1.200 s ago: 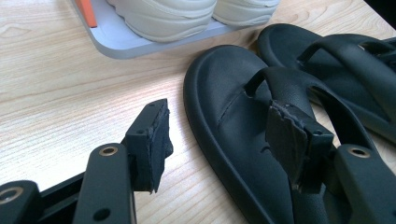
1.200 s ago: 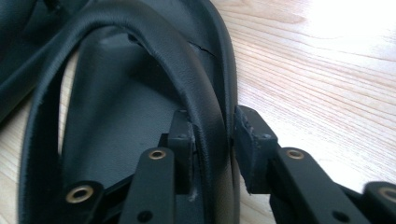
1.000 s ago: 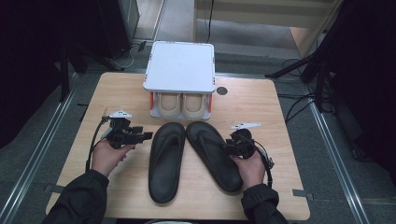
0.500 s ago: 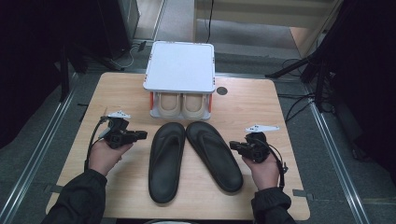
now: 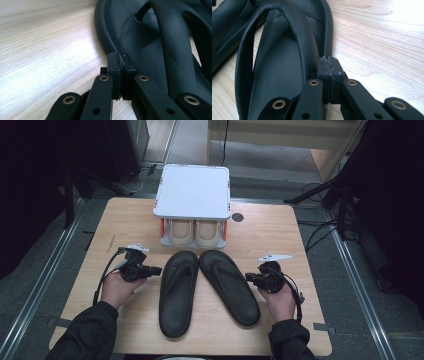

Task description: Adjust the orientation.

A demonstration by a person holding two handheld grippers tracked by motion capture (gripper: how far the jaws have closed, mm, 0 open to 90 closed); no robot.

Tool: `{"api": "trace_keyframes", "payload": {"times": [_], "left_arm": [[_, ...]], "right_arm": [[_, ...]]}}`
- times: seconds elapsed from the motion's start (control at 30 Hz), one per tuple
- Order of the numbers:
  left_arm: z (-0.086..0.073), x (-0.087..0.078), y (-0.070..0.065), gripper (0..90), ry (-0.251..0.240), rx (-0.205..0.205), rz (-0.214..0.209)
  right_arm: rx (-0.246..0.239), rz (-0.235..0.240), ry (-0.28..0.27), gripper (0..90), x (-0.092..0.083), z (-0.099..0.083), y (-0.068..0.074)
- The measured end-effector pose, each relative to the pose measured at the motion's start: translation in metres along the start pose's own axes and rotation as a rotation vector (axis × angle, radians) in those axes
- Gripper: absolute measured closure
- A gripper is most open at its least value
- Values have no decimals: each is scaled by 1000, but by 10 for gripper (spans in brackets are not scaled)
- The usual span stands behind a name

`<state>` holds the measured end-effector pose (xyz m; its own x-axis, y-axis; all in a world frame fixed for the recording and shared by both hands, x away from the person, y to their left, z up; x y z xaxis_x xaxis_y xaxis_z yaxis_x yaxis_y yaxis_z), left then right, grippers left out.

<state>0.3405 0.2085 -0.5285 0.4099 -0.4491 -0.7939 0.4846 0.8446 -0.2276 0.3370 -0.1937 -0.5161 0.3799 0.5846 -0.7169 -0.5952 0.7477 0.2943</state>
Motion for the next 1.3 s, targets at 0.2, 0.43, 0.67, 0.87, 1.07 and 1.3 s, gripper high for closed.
{"api": "trace_keyframes", "payload": {"times": [0.2,0.43,0.67,0.87,1.07,1.3], "left_arm": [[0,6,-4,891,24,24,5],[-1,6,-5,891,26,27,6],[-2,7,-8,891,28,35,0],[-3,6,-13,891,40,52,-9],[-4,8,-19,880,46,64,-17],[-5,9,-24,880,53,67,-37]], "right_arm": [[1,2,-2,899,0,0,0],[-3,3,-2,894,1,0,1],[-13,6,1,889,3,0,4],[-16,20,3,877,6,0,9],[-15,56,-7,870,7,1,15],[-15,56,-7,867,7,1,15]]}}
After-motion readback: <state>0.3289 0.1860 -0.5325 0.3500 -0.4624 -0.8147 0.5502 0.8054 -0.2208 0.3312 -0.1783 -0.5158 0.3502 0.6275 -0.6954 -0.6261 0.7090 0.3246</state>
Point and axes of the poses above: each handheld gripper's, and its own axes: x roughly forward along the jaws, z roughly out of its top, y roughly to its left, the point moved 2 cm from there along x, roughly forward along the jaws, and after that the axes turned 6 degrees about z, right-handed, at the moved point
